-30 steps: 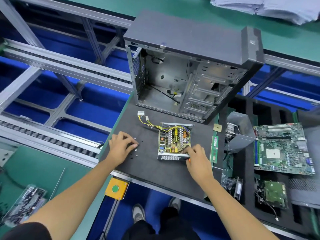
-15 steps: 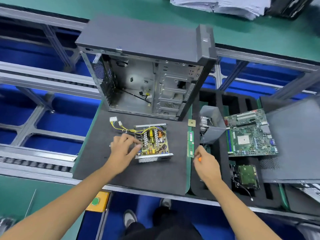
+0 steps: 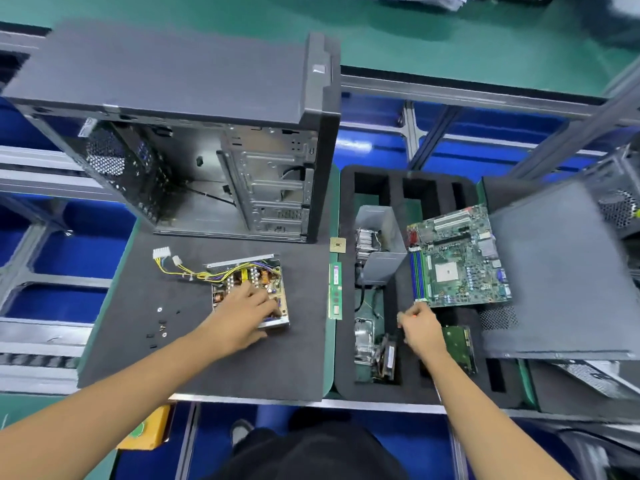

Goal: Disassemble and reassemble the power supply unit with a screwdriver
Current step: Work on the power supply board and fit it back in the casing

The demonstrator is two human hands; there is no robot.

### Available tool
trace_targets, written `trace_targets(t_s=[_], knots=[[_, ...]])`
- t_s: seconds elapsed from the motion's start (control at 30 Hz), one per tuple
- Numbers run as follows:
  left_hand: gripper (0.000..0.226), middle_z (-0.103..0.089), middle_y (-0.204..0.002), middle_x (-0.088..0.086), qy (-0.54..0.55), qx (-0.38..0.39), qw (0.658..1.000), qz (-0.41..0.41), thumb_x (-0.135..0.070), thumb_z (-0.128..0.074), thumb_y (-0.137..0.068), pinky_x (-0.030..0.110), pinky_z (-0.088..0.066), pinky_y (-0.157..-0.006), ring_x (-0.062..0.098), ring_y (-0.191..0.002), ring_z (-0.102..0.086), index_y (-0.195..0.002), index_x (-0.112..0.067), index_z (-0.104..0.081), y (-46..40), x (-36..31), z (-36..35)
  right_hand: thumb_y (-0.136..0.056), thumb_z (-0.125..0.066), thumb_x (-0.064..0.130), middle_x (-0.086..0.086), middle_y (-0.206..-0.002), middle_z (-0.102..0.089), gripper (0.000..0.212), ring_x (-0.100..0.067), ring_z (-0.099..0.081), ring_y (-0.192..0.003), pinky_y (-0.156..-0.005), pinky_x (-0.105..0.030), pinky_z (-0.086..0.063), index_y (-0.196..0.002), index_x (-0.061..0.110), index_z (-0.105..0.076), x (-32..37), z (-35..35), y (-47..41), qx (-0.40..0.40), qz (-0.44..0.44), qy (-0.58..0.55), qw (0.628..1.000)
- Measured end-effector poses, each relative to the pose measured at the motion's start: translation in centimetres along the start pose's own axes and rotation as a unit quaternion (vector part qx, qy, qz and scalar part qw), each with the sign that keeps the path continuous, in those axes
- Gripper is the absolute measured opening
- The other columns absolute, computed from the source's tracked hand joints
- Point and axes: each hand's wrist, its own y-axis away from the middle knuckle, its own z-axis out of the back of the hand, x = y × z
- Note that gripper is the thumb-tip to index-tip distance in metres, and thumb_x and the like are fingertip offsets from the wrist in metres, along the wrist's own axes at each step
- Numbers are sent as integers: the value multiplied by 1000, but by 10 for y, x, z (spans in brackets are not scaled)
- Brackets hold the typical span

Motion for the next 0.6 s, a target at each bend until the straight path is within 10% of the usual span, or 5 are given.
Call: trace_targets(t_s=[0.27,0.6], knots=[[42,-61,-99,-5,-58,-54,995,-58,-43,-88,-72,39,-50,-81,24,-97,-52,-106,-31,-66,1,3,0,-90,-60,45,5,-95,-43,25,-11,-51,-63,-49,-26,-30,-99,28,-44,4,-9,3,33,161,256,953],[47,-59,-99,-6,-71,-12,997,-25,-38,-86,-70,36,-36,-77,24,-91,-52,-109,-31,-60,-11,11,2,-97,-43,46,9,-88,-52,19,-12,-57,-66,-63,-31,-50,-91,29,-50,1,-34,13,66,217,242,943]])
